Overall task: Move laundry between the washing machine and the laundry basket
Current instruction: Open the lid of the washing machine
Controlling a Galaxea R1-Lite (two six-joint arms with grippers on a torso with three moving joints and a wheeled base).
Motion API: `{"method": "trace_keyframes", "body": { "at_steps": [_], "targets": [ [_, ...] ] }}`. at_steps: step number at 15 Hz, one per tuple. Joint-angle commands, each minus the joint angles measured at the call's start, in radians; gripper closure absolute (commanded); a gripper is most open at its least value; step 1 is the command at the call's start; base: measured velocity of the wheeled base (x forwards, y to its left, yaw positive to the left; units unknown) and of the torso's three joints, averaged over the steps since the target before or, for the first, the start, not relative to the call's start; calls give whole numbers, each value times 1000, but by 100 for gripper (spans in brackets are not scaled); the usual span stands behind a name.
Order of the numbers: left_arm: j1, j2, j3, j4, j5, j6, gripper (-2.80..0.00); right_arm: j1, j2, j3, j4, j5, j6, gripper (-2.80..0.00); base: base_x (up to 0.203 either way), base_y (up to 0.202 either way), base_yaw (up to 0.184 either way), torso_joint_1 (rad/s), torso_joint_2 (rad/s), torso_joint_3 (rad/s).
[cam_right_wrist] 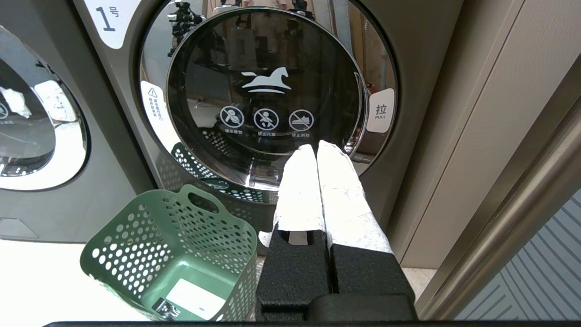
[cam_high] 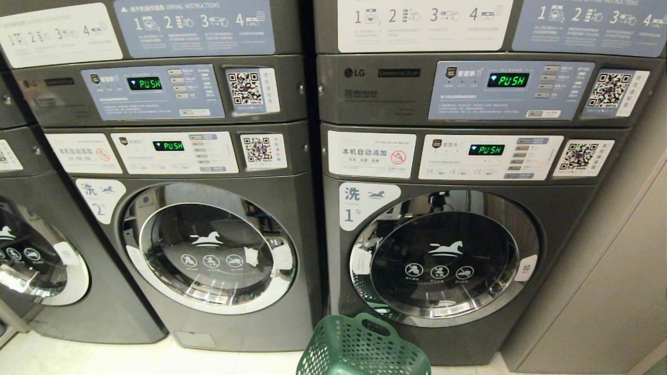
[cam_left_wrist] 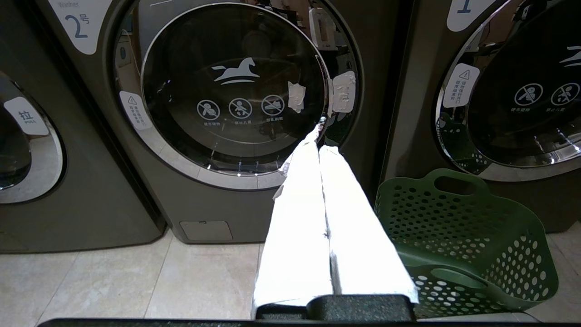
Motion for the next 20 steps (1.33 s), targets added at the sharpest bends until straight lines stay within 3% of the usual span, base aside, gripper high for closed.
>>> {"method": "trace_keyframes", "body": {
  "at_steps": [1, 5, 16, 20],
  "targets": [
    [0, -2, 2, 0, 1, 0, 0, 0, -1, 0, 0, 0, 0, 0, 0, 0, 0, 0, 0, 0],
    [0, -3, 2, 0, 1, -3, 0, 0, -1, 0, 0, 0, 0, 0, 0, 0, 0, -42, 82, 41],
    [0, -3, 2, 0, 2, -3, 0, 0, -1, 0, 0, 0, 0, 0, 0, 0, 0, -209, 447, 236],
    [0, -2, 1, 0, -4, 6, 0, 0, -1, 0, 0, 1, -1, 0, 0, 0, 0, -50, 117, 67]
  ]
}}
